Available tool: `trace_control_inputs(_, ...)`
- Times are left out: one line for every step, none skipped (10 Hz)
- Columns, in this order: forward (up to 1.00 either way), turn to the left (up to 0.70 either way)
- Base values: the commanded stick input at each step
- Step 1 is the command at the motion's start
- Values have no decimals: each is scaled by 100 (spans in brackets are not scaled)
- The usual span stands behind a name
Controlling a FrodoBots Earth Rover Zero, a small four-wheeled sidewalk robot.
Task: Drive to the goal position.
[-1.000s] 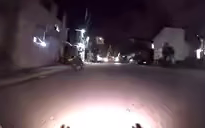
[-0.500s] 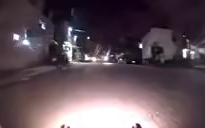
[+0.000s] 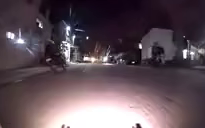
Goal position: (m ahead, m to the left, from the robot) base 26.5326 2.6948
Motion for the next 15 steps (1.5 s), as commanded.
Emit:
trace_control_inputs(85, 0)
trace_control_inputs(85, 0)
trace_control_inputs(85, 0)
trace_control_inputs(85, 0)
trace_control_inputs(85, 0)
trace_control_inputs(85, 0)
trace_control_inputs(85, 0)
trace_control_inputs(85, 0)
trace_control_inputs(85, 0)
trace_control_inputs(85, 0)
trace_control_inputs(85, 0)
trace_control_inputs(85, 0)
trace_control_inputs(85, 0)
trace_control_inputs(85, 0)
trace_control_inputs(85, 0)
